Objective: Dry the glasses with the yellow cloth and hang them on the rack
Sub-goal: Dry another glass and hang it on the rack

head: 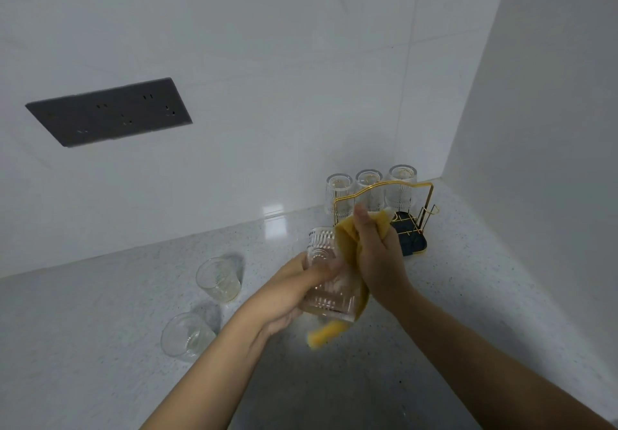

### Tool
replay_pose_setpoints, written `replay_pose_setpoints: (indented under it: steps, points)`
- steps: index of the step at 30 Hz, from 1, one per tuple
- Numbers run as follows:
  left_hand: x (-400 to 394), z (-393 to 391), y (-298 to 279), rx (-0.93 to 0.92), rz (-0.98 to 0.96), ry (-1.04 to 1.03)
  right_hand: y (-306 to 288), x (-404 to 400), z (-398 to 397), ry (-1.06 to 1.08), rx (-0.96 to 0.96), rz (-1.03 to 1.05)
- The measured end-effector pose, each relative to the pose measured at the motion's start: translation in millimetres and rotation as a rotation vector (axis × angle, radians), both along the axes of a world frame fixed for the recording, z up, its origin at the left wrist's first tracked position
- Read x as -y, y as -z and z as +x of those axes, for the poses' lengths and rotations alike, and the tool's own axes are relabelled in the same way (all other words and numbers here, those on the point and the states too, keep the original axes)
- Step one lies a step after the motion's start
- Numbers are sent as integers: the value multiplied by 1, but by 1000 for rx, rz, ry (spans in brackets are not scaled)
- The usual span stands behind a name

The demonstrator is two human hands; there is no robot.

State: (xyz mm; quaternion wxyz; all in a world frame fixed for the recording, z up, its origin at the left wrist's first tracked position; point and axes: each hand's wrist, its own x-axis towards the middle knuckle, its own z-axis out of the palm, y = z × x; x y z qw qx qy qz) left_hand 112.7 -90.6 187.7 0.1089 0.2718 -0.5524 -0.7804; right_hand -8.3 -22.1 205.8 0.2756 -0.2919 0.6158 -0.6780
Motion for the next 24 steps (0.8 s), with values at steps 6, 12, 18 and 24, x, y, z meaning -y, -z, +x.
replay_pose_setpoints:
  steps: [6, 12, 18, 24]
  points:
    - [-9, 0, 5, -48, 389, -60, 6, 7, -11, 87, 32, 117]
    - [-32, -18, 14, 43, -239, -353, 0, 16, -21, 324, -336, 270]
    - [-18, -19, 5, -332, 737, -77, -3, 4, -26, 301, -171, -124]
    - [-33, -44, 6, -29, -248, -320, -3, 11, -51, 413, -347, 176]
